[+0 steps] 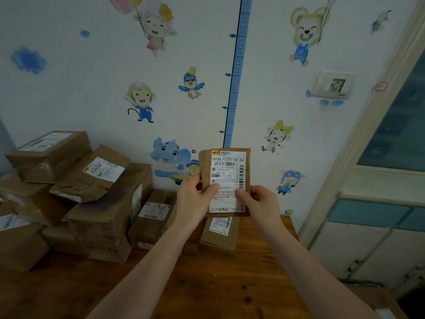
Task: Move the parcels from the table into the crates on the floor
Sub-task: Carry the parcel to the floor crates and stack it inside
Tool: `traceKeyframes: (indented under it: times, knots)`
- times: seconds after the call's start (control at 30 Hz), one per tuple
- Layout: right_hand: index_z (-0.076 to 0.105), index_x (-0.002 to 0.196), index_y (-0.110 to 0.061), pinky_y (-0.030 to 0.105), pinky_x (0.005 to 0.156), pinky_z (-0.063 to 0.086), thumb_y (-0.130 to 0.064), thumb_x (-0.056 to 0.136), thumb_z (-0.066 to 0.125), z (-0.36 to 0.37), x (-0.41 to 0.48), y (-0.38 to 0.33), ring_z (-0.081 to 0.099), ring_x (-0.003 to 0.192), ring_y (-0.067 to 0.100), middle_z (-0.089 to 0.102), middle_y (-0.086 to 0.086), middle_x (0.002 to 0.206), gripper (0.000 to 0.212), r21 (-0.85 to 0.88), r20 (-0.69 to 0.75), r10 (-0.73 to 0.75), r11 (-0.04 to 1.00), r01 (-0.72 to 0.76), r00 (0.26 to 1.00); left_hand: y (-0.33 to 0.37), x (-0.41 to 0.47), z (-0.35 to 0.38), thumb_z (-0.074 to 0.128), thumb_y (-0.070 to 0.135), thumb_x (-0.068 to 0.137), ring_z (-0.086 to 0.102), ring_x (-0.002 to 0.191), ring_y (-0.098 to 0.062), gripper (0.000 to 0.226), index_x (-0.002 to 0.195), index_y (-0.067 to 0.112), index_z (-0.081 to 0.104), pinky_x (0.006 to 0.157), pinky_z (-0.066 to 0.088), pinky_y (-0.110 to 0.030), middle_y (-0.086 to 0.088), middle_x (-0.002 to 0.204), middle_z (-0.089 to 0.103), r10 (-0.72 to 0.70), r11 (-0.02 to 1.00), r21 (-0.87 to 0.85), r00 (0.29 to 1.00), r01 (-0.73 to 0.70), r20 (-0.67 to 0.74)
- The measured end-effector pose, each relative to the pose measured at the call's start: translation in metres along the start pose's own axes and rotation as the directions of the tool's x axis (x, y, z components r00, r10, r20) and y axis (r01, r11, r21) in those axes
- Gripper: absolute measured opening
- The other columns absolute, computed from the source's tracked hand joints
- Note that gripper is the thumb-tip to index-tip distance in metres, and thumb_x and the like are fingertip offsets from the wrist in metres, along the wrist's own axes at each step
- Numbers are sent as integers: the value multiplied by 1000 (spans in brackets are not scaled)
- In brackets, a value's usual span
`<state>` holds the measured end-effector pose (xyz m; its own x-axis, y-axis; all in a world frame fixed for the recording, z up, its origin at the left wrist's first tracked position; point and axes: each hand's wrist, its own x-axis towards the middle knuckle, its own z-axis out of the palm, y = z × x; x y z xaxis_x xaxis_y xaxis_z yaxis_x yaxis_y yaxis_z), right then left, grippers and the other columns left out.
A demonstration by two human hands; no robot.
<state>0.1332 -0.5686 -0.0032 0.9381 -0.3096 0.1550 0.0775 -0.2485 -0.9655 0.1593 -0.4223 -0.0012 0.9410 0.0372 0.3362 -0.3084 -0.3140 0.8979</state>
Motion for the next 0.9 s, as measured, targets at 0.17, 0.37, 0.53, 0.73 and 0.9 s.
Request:
traceKeyframes:
  times: [0.17, 0.37, 0.53, 0.73, 0.9]
  knots:
    - [64, 97, -17, 23, 63, 56, -27, 91, 61, -3, 6, -8, 68, 80, 12, 70, -2, 89, 11, 20, 33, -3, 1000, 3, 999, -5, 0, 3, 68, 17, 84, 63, 95, -18, 17, 102, 16, 68, 79, 55, -40, -1, 99, 68, 60, 996, 65, 998, -59, -11]
    - [66, 96, -8, 11, 52, 45, -29, 93, 57, -6, 7, -7, 62, 73, 7, 67, -2, 83, 23, -68, 33, -44, 997, 46, 998, -3, 0, 3, 66, 27, 86, 64, 86, -13, 17, 99, 15, 67, 73, 55, -33, 1, 92, 69, 99, 993, 74, 993, -94, -57]
    - [59, 73, -4, 15, 47, 38, -43, 93, 51, -2, 8, -11, 51, 56, 14, 57, 5, 65, 44, -248, -5, -54, 967, 51, 999, -7, 1, 3, 66, 21, 86, 60, 78, -20, 13, 85, 8, 65, 66, 47, -27, -4, 81, 64, 160, 966, 207, 987, -156, -3]
    - [63, 85, -13, 31, 68, 53, -49, 94, 44, -5, 4, -21, 63, 83, 19, 67, 5, 87, 42, 35, 83, 76, 996, -79, 994, 18, -4, -1, 53, 48, 90, 53, 66, -3, 28, 77, 24, 49, 51, 38, -6, 11, 72, 55, -47, 998, 32, 998, 46, 51]
    - [59, 80, -8, 27, 65, 52, -26, 95, 52, -12, 9, -26, 63, 82, 19, 64, 6, 80, 24, 311, 186, 216, 912, -266, 958, 19, -5, -2, 51, 37, 94, 47, 64, -1, 24, 77, 23, 44, 49, 35, -6, 9, 72, 48, -148, 983, -90, 983, 158, 106]
